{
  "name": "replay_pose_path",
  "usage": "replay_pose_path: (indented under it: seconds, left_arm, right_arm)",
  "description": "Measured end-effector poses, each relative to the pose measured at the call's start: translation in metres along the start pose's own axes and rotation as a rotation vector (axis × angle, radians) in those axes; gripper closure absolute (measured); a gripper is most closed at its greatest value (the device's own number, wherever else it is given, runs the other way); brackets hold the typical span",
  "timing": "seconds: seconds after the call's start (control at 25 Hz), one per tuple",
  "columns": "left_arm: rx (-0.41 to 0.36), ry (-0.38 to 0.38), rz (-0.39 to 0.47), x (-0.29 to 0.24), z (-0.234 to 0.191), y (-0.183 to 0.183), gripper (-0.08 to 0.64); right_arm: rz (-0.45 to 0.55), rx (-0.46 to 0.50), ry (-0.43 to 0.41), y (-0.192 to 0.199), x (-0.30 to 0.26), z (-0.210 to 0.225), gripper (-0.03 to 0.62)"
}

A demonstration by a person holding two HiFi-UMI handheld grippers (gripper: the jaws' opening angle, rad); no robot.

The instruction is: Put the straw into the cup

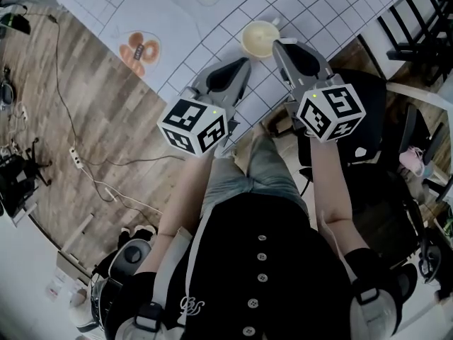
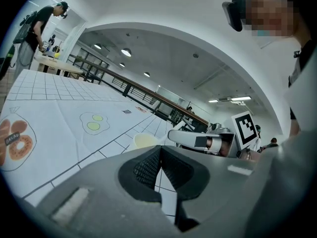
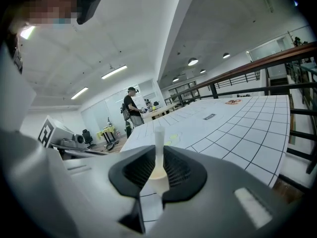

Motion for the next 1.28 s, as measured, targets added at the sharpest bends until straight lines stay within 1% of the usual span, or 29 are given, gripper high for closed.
replay_pose_path:
  seconds: [0.2, 0.44, 0.6, 0.8, 0.92, 1.08, 1.28]
  left_arm:
    - [-0.002, 0.007, -0.017, -0.004, -0.003, 0.002, 0.561]
    - [0.000, 0.013, -0.048, -0.008, -0.004, 0.008, 0.560]
    - [-0.009, 0.018, -0.077, -0.011, -0.002, 0.013, 0.561]
    - [-0.018, 0.023, -0.092, -0.011, -0.003, 0.014, 0.561]
    - [-0.025, 0.024, -0.084, -0.010, -0.003, 0.010, 0.561]
    - [-0.036, 0.022, -0.072, -0.006, -0.002, 0.003, 0.561]
    - [-0.052, 0.025, -0.044, 0.003, 0.001, -0.006, 0.560]
  right_arm:
    - [-0.028, 0.019, -0.025, 0.005, -0.006, -0.002, 0.545]
    - [-0.062, 0.034, -0.030, 0.014, -0.009, -0.002, 0.545]
    - [-0.071, 0.043, -0.065, 0.017, -0.012, -0.008, 0.545]
    - [-0.072, 0.036, -0.083, 0.020, -0.014, -0.013, 0.523]
    - [-0.069, 0.038, -0.072, 0.019, -0.014, -0.013, 0.503]
    - [-0.065, 0.049, -0.062, 0.017, -0.012, -0.013, 0.460]
    - [-0.030, 0.022, -0.032, 0.009, -0.005, -0.015, 0.407]
Point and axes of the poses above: the fingertips, and each gripper's own axes: x backward along the fingers, z to its right, y out of its underside, the point moved 2 cm from there along x, backward along the fingers, and after that the axes turned 10 degrees about x, right-handed, at the moved point
